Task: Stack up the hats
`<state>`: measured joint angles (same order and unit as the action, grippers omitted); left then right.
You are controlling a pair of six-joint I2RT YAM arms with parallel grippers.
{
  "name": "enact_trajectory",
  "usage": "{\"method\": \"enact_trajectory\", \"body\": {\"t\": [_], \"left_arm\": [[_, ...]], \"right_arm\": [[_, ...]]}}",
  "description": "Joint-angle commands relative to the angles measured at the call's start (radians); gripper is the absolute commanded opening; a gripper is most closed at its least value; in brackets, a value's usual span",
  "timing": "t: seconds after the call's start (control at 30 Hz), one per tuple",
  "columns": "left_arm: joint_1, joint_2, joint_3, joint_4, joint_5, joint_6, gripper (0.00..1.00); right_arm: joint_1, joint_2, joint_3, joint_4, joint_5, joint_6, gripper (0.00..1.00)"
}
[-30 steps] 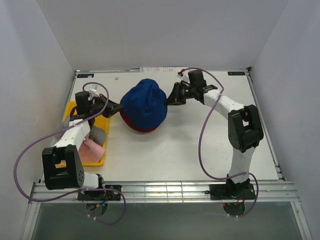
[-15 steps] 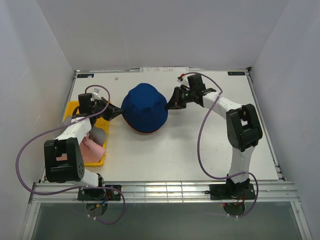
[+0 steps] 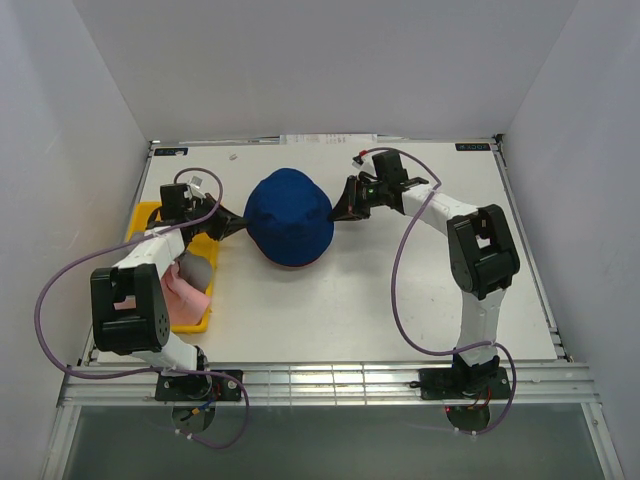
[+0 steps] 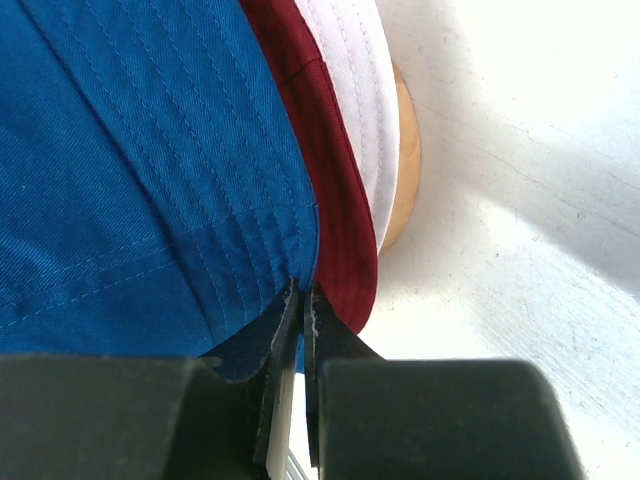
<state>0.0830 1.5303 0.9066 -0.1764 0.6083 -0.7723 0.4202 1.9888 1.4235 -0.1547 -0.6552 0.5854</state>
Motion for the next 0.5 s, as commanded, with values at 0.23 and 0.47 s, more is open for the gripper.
{"method": "enact_trajectory", "body": {"t": [0.23, 0.47], "left_arm": [[0.012, -0.033, 0.049, -0.190, -0.131, 0.099, 0.20], [0.012, -0.073, 0.120, -0.245, -0.122, 0.125, 0.50]], "right_arm": [[-0.006, -0.022, 0.066, -0.106, 0.065, -0.035, 0.16], [-0.005, -0.039, 0.117, -0.141, 0.071, -0.038, 0.41]]}}
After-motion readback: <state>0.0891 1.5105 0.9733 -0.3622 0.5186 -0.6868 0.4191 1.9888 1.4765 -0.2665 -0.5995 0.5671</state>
